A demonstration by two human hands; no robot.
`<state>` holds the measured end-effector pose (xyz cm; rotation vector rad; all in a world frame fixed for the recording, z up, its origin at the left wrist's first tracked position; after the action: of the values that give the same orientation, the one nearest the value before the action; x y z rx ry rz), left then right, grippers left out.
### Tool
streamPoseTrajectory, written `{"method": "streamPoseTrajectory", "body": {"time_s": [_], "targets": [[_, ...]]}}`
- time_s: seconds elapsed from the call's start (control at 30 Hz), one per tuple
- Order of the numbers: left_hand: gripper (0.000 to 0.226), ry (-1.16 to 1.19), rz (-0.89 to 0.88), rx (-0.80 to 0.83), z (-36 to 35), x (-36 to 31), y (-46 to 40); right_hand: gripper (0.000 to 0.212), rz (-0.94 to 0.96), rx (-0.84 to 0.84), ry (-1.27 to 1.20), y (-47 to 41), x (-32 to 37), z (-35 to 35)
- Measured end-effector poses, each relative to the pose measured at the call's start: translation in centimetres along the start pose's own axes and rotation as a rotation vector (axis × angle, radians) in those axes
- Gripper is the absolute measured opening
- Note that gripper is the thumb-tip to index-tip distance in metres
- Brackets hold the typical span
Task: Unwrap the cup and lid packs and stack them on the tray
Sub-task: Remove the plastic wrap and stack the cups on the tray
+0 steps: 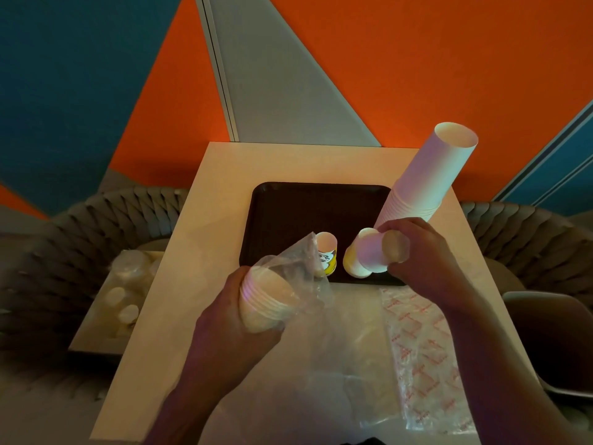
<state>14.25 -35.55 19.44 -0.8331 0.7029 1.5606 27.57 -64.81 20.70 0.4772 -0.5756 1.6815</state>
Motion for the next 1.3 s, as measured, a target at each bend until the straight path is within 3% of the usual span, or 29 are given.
{"method": "streamPoseTrajectory", "body": {"time_s": [0.37, 0.5, 0.7, 0.83, 0.93, 1.07, 1.3], "targets": [[0.079, -0.008, -0.024, 0.041, -0.1, -0.4, 0.2, 0.058, 0.084, -0.048, 0.084, -2.4, -0.8, -2.0], [0.082, -0.020, -0.033, 0.038, 0.1, -0.6, 0.3, 0.064, 0.057, -0.088, 0.062, -1.9, -1.1, -3.8], [0.081, -0.021, -0.026, 0.032, 0.2, -0.7, 0.3, 0.074, -0.098, 0.043, 0.152, 1.0, -3.0, -7.8], [0.087, -0.022, -0.012, 0.019, 0.2, -0.7, 0.2, 0.081, -0.099, 0.090, 0.121, 1.1, -3.1, -7.7], [0.090, -0.026, -0.021, 0.008, 0.1, -1.0, 0.2, 0.075, -0.026, -0.005, 0.085, 1.5, -1.5, -6.0], [0.092, -0.042, -0.044, 0.011, -0.2, -1.2, 0.3, 0.041, -0.010, -0.100, -0.203, 1.8, 1.8, -3.0], [0.091, -0.018, -0.053, 0.030, -1.0, -2.1, 0.3, 0.032, 0.043, 0.151, -0.528, 3.0, 7.1, -3.1]]}}
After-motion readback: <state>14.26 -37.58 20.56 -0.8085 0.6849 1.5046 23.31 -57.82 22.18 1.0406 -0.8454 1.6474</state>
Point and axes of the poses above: each hand's wrist, its own y-axis away from the middle knuckle, its own z-axis out of the back of the hand, x = y × z, the point moved 10 cm from there along -y, towards the middle knuckle
